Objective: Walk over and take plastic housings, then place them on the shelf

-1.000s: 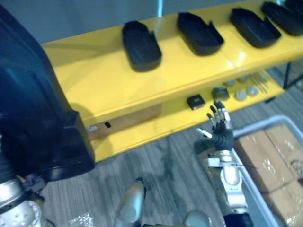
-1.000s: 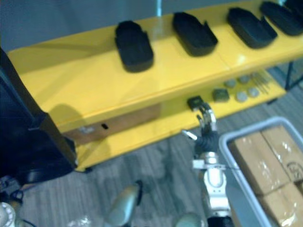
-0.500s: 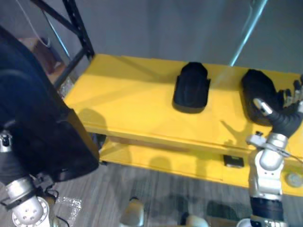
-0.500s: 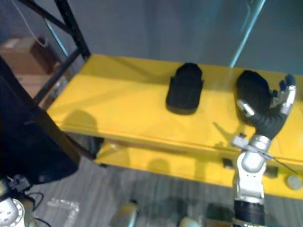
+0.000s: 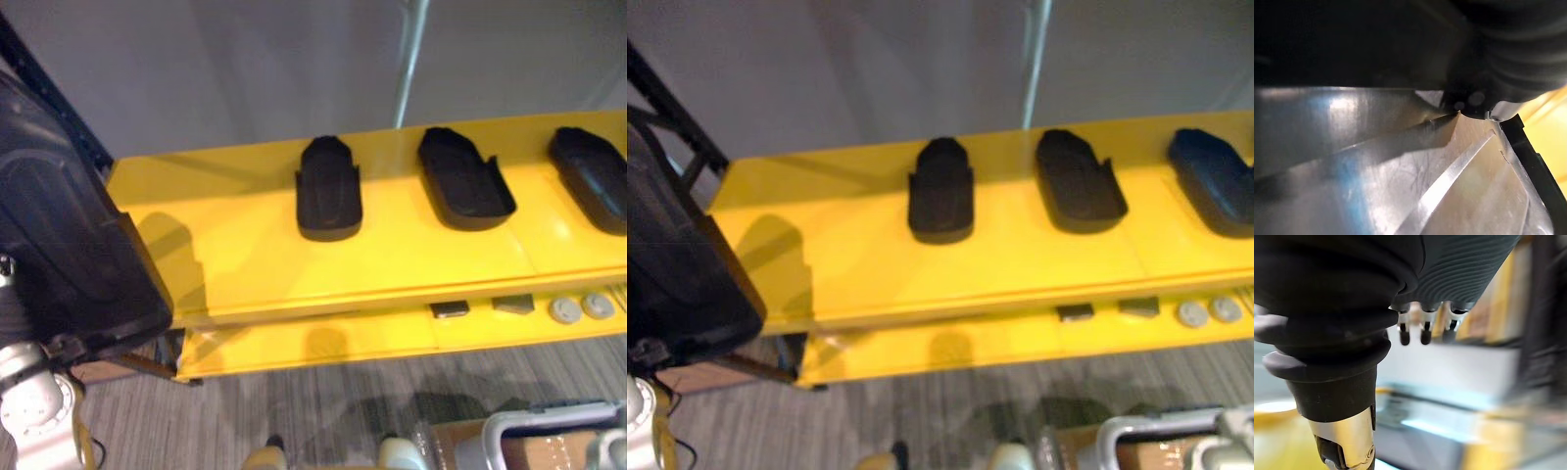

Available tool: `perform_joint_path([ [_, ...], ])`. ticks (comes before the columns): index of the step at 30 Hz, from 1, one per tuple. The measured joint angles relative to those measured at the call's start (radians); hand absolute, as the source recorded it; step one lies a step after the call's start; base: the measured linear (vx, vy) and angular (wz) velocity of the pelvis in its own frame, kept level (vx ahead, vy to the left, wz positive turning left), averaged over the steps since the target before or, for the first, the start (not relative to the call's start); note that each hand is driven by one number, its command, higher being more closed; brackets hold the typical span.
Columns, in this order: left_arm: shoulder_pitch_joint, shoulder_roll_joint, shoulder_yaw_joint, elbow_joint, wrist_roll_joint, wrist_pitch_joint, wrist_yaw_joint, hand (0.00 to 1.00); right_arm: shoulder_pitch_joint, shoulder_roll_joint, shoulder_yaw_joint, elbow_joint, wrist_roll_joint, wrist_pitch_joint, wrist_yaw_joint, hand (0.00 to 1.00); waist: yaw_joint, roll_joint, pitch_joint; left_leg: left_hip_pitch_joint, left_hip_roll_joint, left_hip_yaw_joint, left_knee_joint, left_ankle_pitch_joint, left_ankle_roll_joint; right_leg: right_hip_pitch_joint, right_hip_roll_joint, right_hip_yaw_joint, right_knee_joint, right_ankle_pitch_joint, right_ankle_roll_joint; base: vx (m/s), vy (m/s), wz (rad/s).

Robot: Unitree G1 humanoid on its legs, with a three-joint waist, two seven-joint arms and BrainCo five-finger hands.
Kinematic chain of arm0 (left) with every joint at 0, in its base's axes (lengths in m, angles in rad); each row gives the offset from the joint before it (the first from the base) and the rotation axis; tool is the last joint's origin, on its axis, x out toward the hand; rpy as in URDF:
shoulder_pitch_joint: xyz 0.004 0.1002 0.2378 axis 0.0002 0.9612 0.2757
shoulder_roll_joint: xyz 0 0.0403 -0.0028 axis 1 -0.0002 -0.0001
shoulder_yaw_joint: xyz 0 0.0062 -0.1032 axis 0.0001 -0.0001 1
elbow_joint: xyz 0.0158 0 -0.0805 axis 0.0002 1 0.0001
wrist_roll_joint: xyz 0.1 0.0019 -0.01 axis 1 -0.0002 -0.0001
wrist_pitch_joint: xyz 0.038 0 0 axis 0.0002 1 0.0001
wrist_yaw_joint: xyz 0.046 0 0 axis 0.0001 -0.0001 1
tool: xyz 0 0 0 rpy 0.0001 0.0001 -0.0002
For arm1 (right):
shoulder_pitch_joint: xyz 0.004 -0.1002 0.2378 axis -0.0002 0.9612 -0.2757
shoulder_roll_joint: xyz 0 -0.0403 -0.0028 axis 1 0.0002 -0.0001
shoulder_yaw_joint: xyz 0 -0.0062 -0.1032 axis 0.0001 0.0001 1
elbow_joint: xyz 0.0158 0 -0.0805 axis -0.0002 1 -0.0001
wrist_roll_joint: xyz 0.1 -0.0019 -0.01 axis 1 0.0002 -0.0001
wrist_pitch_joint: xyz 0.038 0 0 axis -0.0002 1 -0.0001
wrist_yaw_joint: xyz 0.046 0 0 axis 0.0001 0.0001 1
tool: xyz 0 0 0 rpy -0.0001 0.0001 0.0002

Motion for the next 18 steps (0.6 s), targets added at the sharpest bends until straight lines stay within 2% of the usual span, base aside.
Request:
perform_joint_path([
  [2,-0.054,0.08,0.0,0.107,-0.008,0.058,-0.021,1.0,0.034,0.01,0.043,0.136,0.052,0.001,0.069,0.0,-0.004,0.016,-0.01,0.002,0.001,0.02,-0.015,0.002,0.003,0.0,0.002,0.011,-0.028,0.015,0.003,0.01,0.023,-0.21],
  [3,-0.103,0.142,-0.008,0.199,-0.009,0.092,-0.043,1.0,0.051,0.012,0.079,0.215,0.083,0.002,0.121,0.0,-0.004,0.025,-0.016,0.003,0.0,0.029,-0.022,0.004,0.006,0.002,0.001,0.016,-0.043,0.026,0.005,0.02,0.026,-0.15],
  [4,-0.185,0.239,-0.041,0.334,-0.011,0.136,-0.075,1.0,0.068,0.016,0.128,0.288,0.106,0.004,0.175,0.0,-0.004,0.026,-0.017,0.014,-0.002,0.035,-0.032,0.01,0.007,0.01,0.0,0.021,-0.059,0.036,0.006,0.03,0.03,-0.12],
  [5,-0.202,0.26,-0.051,0.358,-0.012,0.144,-0.08,1.0,0.071,0.017,0.137,0.297,0.108,0.005,0.184,0.0,-0.004,0.026,-0.016,0.016,-0.002,0.036,-0.034,0.011,0.006,0.014,0.001,0.022,-0.062,0.038,0.006,0.02,0.022,-0.06],
  [7,-0.356,0.415,-0.171,0.538,-0.014,0.202,-0.141,1.0,0.071,0.016,0.188,0.363,0.125,0.016,0.244,0.0,-0.008,0.01,-0.023,0.016,-0.002,0.039,-0.032,0.011,0.006,0.021,0.001,0.022,-0.076,0.046,0.008,0.0,0.0,0.0],
  [9,-0.474,0.488,-0.262,0.63,-0.006,0.252,-0.194,1.0,0.067,0.011,0.206,0.408,0.145,0.027,0.286,0.0,-0.008,-0.003,-0.029,0.016,-0.002,0.045,-0.032,0.011,0.006,0.021,0.001,0.029,-0.086,0.052,0.008,0.0,0.01,-0.07],
  [11,-0.578,0.523,-0.33,0.721,0.016,0.302,-0.241,1.0,0.064,0.005,0.218,0.447,0.15,0.039,0.309,0.0,-0.018,-0.008,-0.029,0.016,-0.003,0.051,-0.032,0.011,0.006,0.02,0.001,0.034,-0.091,0.056,0.007,0.0,0.011,-0.08],
  [13,-0.675,0.537,-0.381,0.8,0.077,0.361,-0.302,1.0,0.063,0.001,0.239,0.493,0.153,0.064,0.325,0.0,-0.041,-0.015,-0.019,0.015,-0.003,0.057,-0.033,0.01,0.006,0.018,0.0,0.038,-0.092,0.058,0.006,0.0,0.007,-0.04],
  [18,-0.759,0.538,-0.465,0.855,0.119,0.429,-0.4,1.0,0.06,-0.001,0.259,0.533,0.166,0.086,0.322,0.0,-0.076,-0.036,0.006,0.016,0.001,0.094,-0.028,0.0,0.008,0.007,0.002,0.062,-0.092,0.062,0.002,0.0,0.007,-0.13],
])
